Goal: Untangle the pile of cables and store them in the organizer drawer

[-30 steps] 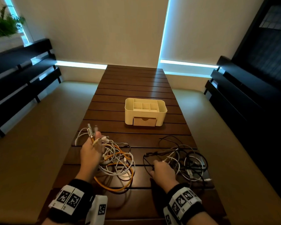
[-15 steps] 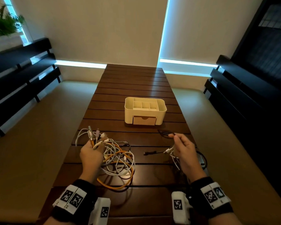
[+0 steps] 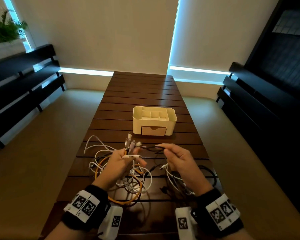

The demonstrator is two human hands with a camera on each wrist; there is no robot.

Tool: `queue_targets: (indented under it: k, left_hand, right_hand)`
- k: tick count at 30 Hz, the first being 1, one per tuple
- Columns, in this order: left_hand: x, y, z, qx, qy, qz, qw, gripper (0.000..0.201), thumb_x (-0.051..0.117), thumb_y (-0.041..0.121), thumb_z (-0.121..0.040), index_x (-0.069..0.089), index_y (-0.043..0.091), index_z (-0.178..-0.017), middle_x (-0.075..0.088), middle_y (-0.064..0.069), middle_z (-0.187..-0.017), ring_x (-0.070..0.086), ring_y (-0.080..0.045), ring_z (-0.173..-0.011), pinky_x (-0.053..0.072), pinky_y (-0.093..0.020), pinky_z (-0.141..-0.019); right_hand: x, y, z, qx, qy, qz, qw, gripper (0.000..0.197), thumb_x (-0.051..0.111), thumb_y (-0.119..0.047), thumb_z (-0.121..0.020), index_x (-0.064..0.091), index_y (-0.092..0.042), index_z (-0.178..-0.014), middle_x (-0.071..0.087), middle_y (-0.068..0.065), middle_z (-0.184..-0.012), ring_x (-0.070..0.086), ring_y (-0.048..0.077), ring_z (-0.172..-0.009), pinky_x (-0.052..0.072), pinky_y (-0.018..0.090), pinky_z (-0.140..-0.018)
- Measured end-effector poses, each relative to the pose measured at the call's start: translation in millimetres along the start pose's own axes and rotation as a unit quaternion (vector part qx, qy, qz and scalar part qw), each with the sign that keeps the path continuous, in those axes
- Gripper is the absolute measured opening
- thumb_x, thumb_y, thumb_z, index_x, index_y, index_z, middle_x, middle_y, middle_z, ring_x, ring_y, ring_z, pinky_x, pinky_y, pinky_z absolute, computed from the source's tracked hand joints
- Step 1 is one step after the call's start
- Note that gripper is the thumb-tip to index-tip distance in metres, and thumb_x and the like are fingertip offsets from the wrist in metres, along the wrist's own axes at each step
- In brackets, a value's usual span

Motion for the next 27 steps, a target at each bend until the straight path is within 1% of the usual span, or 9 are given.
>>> queue_targets:
  k: [6, 9, 12, 16, 18, 20, 21, 24, 27]
  left_hand:
    - [8.7, 0.6, -1.7, 0.005, 0.051, 0.025, 0.998, 0.018, 0.046, 0.011, -0.097, 0.063, 0.008, -0.098, 0.072, -0.012, -0.073, 0.035, -0.002, -0.035, 0.03, -0.015, -0.038]
    - [1.7, 0.6, 0.5, 0.004, 0.1, 0.046, 0.994, 0.014, 0.05, 0.012, -0.094, 0.063, 0.01, -0.088, 0.061, 0.0, -0.054, 0.05, -0.004, -0.042, 0.04, -0.018, -0.045]
    - [-25.5, -2.8, 4.4, 0.003, 0.159, 0.117, 0.98, 0.021, 0.045, 0.016, -0.096, 0.055, 0.012, -0.078, 0.042, 0.007, -0.046, 0.031, -0.003, -0.034, 0.026, -0.014, -0.033]
    - [-56.6, -3.2, 10.2, 0.018, 0.185, 0.133, 0.974, 0.031, 0.035, 0.017, -0.1, 0.046, 0.011, -0.071, 0.031, 0.008, -0.045, 0.021, -0.004, -0.035, 0.018, -0.017, -0.034]
    - [-60.7, -3.0, 13.2, 0.013, 0.19, 0.124, 0.974, 0.031, 0.034, 0.015, -0.1, 0.045, 0.009, -0.072, 0.029, 0.007, -0.045, 0.02, -0.005, -0.034, 0.017, -0.018, -0.034]
    - [-61.1, -2.3, 15.7, 0.015, 0.199, 0.129, 0.971, 0.029, 0.034, 0.014, -0.1, 0.047, 0.007, -0.075, 0.031, 0.007, -0.044, 0.021, -0.005, -0.033, 0.017, -0.018, -0.034]
    - [-60.3, -1.6, 16.5, 0.016, 0.205, 0.136, 0.969, 0.028, 0.034, 0.014, -0.1, 0.047, 0.006, -0.076, 0.032, 0.007, -0.044, 0.021, -0.004, -0.033, 0.016, -0.017, -0.034]
    - [-59.3, -0.6, 16.3, 0.018, 0.21, 0.149, 0.966, 0.029, 0.033, 0.013, -0.101, 0.047, 0.006, -0.077, 0.033, 0.008, -0.042, 0.021, -0.003, -0.033, 0.015, -0.017, -0.034]
    - [-57.3, -4.1, 16.1, 0.011, 0.197, 0.132, 0.971, 0.029, 0.034, 0.015, -0.101, 0.047, 0.006, -0.076, 0.031, 0.007, -0.043, 0.02, -0.004, -0.033, 0.015, -0.017, -0.036]
  right_hand:
    - [-0.6, -0.6, -2.7, 0.0, 0.02, 0.143, 0.99, 0.023, 0.05, -0.011, -0.094, 0.067, -0.023, -0.103, 0.07, -0.017, -0.084, 0.064, 0.005, -0.079, 0.05, 0.018, -0.069]
    - [-43.4, 7.8, -11.0, 0.042, 0.233, 0.231, 0.944, 0.022, 0.046, -0.018, -0.095, 0.066, -0.015, -0.104, 0.061, -0.009, -0.076, 0.053, 0.017, -0.061, 0.045, 0.028, -0.057]
    - [-102.8, 29.3, -8.1, 0.162, 0.409, 0.247, 0.863, 0.026, 0.036, -0.018, -0.099, 0.055, -0.009, -0.115, 0.058, 0.007, -0.091, 0.048, 0.012, -0.066, 0.04, 0.027, -0.055]
    - [-134.5, 64.8, 5.6, 0.368, 0.352, 0.33, 0.795, 0.043, 0.04, -0.011, -0.094, 0.043, -0.016, -0.137, 0.04, 0.018, -0.135, 0.043, 0.038, -0.116, 0.037, 0.045, -0.099]
    - [-126.0, 53.1, 6.3, 0.328, 0.398, 0.34, 0.786, 0.061, 0.047, -0.009, -0.091, 0.024, -0.019, -0.146, 0.019, 0.015, -0.147, 0.035, 0.033, -0.123, 0.03, 0.036, -0.107]
    - [-103.7, 23.4, 3.6, 0.17, 0.48, 0.333, 0.794, 0.068, 0.049, 0.001, -0.087, 0.02, -0.014, -0.147, 0.014, 0.017, -0.148, 0.034, 0.02, -0.111, 0.033, 0.007, -0.089]
    - [-86.8, 8.8, 1.5, 0.053, 0.51, 0.343, 0.787, 0.064, 0.048, 0.006, -0.084, 0.029, -0.012, -0.142, 0.022, 0.02, -0.143, 0.033, 0.015, -0.104, 0.036, 0.008, -0.077]
    - [-21.1, 5.3, -28.0, -0.21, 0.349, 0.438, 0.801, 0.039, 0.042, 0.005, -0.078, 0.053, -0.01, -0.113, 0.051, 0.017, -0.109, 0.044, 0.016, -0.093, 0.045, 0.025, -0.073]
    - [24.7, 76.5, -57.9, -0.049, -0.031, 0.537, 0.842, 0.039, 0.041, -0.001, -0.087, 0.054, -0.015, -0.121, 0.055, 0.008, -0.118, 0.053, 0.023, -0.107, 0.047, 0.036, -0.091]
Point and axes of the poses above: each hand's wrist, its own z-axis away from the middle knuckle, its own x-axis out of the palm, y = z × x, the point moved 2 cm from there along -z, towards the middle knuckle
